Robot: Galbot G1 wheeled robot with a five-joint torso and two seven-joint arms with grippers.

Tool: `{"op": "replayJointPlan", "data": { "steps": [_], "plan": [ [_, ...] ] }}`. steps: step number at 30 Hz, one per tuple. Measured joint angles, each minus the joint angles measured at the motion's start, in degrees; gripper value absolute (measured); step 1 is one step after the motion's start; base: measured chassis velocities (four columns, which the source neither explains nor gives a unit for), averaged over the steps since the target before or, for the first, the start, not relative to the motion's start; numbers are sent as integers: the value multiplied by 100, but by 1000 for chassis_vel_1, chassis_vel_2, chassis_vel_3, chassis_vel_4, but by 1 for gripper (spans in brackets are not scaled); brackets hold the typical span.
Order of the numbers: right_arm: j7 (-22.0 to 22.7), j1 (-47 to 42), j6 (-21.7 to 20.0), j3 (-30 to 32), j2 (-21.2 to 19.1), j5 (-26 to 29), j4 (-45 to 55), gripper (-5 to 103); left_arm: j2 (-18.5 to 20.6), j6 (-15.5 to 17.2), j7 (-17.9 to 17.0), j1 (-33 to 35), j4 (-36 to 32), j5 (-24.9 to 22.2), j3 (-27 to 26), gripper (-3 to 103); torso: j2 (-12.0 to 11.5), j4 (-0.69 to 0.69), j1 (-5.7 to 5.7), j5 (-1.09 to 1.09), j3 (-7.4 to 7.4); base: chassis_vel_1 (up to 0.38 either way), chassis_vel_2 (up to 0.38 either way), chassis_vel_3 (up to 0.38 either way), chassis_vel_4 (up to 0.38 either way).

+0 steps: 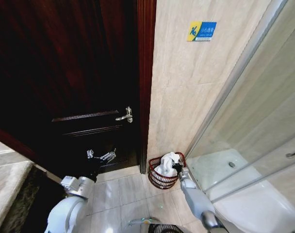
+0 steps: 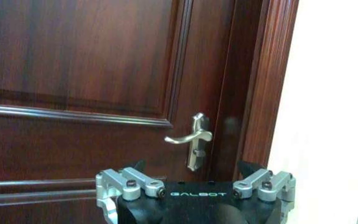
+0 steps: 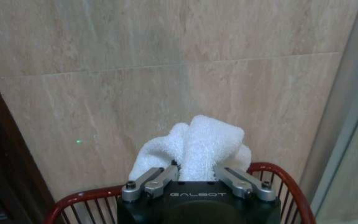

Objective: Discard the used towel into the hamper.

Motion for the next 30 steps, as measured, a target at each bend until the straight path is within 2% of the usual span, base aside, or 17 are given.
{"op": "replayJointPlan", "data": {
  "steps": [22, 30],
  "plan": [
    [-379, 290, -397, 74, 14, -83, -438, 12, 0, 0, 0, 0, 0, 0, 0, 99, -810, 0, -367, 0, -444, 0, 0, 0, 0],
    [-471, 388, -541, 150, 51, -293, -583, 12, 0, 0, 0, 0, 0, 0, 0, 99, -1077, 0, -488, 0, -592, 0, 0, 0, 0]
  ]
}}
